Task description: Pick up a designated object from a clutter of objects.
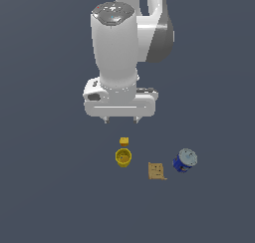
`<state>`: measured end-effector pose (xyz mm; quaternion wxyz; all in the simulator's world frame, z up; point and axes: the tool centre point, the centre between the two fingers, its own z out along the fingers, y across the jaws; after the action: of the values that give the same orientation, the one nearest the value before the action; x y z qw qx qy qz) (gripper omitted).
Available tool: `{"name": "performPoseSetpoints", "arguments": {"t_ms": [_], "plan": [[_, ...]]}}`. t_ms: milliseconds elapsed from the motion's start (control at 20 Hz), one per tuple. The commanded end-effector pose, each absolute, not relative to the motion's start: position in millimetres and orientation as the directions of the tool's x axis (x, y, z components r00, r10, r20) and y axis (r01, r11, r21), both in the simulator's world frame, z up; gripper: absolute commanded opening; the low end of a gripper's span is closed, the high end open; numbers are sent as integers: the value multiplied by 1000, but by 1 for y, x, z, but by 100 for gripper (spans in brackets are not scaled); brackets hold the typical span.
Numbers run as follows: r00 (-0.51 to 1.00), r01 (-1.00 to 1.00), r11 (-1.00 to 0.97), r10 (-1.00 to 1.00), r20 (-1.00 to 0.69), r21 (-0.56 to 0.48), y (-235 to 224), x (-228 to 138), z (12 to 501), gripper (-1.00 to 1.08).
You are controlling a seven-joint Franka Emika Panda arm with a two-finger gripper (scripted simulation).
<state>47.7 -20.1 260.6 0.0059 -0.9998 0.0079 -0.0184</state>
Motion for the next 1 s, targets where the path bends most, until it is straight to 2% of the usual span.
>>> {"name": "performPoseSetpoints", "arguments": {"t_ms": [0,500,950], "plan": [[1000,3,-1000,3,31,-9,-20,58,238,100],[997,76,-997,76,10,-1,-19,87,145,100],[994,108,-994,108,1,0,-18,94,101,100]]}}
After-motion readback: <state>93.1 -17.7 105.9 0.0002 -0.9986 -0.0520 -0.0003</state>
